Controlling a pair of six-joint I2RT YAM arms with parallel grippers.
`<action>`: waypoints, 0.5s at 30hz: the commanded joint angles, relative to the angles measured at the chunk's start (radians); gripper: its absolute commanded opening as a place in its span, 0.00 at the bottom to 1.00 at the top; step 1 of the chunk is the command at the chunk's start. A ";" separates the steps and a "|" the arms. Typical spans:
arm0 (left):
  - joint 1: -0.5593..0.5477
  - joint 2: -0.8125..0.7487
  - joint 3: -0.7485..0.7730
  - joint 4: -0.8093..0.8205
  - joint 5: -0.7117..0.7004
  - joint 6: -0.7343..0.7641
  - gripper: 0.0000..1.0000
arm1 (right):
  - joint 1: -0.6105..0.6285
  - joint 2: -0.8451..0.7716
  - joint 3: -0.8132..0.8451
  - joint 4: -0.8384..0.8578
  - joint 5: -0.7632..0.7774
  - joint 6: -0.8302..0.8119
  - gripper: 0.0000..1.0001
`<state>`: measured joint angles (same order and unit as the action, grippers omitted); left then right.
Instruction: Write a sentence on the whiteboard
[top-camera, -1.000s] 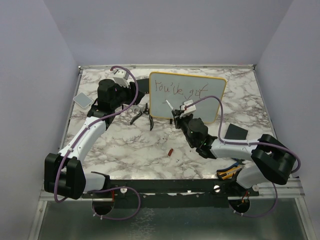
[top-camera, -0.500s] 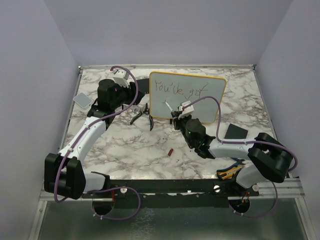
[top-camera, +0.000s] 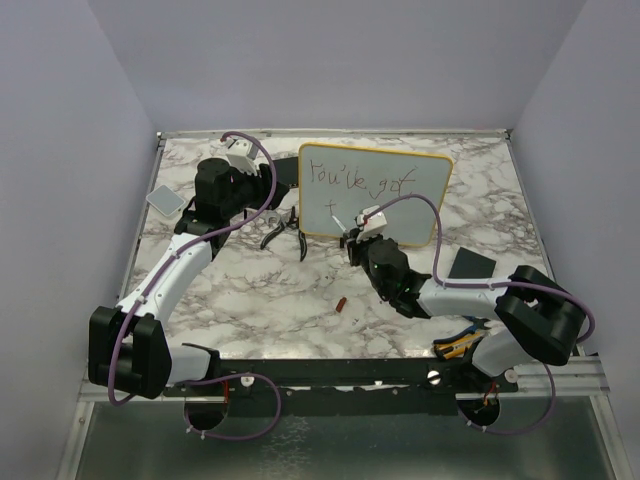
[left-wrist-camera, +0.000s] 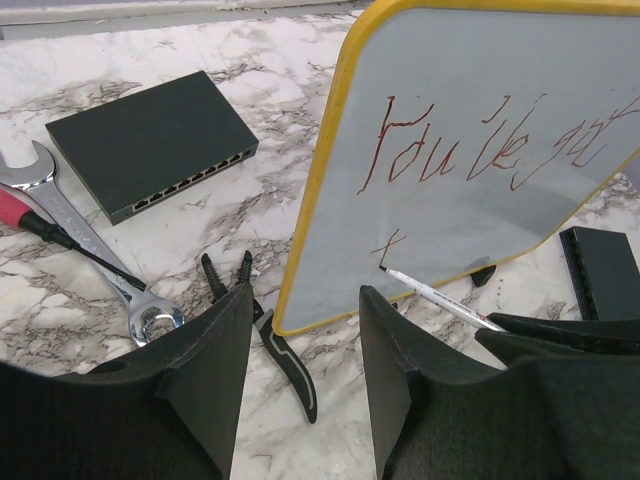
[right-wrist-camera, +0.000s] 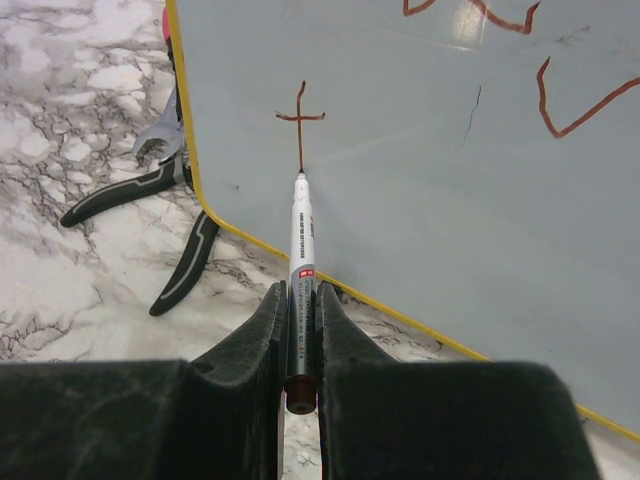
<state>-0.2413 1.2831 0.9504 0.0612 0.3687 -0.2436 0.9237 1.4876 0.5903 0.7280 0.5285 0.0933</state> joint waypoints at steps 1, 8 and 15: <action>0.008 -0.022 -0.015 0.009 -0.009 -0.003 0.48 | 0.008 0.015 -0.009 -0.072 -0.020 0.053 0.01; 0.009 -0.022 -0.015 0.009 -0.009 -0.003 0.48 | 0.009 0.022 0.000 -0.100 -0.004 0.063 0.01; 0.008 -0.023 -0.015 0.009 -0.009 -0.002 0.48 | 0.008 0.011 0.012 -0.115 0.046 0.058 0.01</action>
<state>-0.2413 1.2827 0.9504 0.0612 0.3687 -0.2451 0.9241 1.4925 0.5900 0.6388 0.5255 0.1421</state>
